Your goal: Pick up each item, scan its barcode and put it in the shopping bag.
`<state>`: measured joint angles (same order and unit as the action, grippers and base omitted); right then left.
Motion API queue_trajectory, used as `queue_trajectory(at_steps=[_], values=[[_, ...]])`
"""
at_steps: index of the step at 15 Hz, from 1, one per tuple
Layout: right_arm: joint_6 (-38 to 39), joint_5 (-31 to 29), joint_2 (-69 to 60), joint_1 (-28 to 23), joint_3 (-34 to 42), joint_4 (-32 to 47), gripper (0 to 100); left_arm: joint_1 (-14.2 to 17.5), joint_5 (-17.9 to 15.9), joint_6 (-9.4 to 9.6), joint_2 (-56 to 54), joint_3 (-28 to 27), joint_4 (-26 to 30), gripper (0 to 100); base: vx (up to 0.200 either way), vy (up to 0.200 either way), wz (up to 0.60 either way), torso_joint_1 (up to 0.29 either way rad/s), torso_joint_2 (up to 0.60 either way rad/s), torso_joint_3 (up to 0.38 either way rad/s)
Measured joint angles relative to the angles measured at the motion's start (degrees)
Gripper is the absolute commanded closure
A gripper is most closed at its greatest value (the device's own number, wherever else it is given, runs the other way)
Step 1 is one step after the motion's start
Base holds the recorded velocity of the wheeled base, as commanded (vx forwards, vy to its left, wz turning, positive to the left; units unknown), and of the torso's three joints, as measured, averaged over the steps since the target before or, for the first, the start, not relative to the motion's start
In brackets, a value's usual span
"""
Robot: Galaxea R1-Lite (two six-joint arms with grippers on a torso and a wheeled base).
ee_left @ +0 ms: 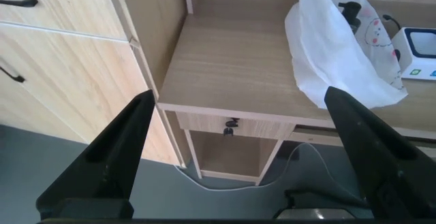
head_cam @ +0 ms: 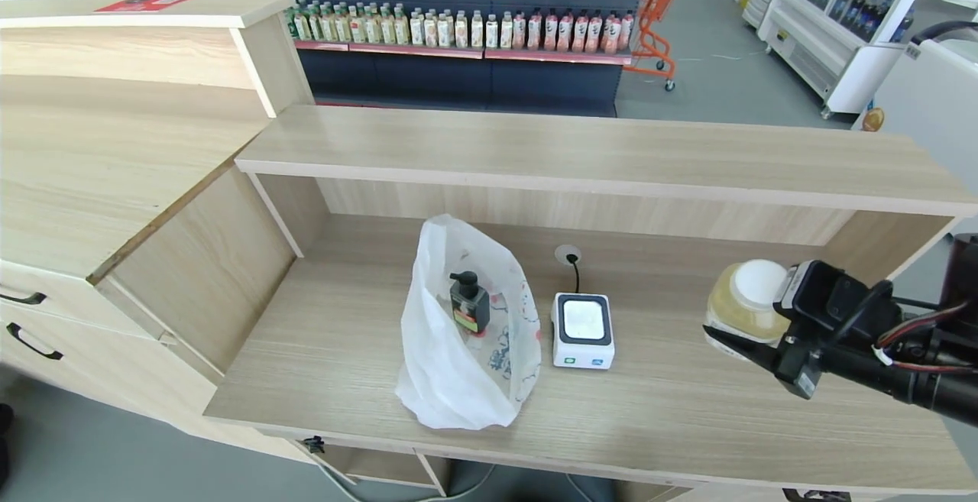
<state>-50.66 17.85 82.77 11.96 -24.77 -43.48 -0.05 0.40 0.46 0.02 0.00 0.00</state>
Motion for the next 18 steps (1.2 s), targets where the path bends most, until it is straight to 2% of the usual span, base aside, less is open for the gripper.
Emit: queue_trajectory(at_steps=[5,9,16,18], values=[[0.2,6.0,6.9,-0.1,-0.3,-6.8,100,0.0,0.0,-0.02,0.0,0.0,0.0,0,0.200,0.000,0.00,0.003,0.00,0.003],[0.2,8.3,12.4,0.0,-0.1,-11.1,100,0.0,0.0,-0.26,0.0,0.0,0.0,0,0.000,0.000,0.00,0.000,0.00,0.000],[0.6,18.7,25.5,0.1,2.0,-29.9,100,0.0,0.0,-0.28,0.0,0.0,0.0,0,0.000,0.000,0.00,0.000,0.00,0.000],[0.4,19.5,28.2,0.0,2.1,-33.2,100,0.0,0.0,-0.28,0.0,0.0,0.0,0,0.000,0.000,0.00,0.000,0.00,0.000]])
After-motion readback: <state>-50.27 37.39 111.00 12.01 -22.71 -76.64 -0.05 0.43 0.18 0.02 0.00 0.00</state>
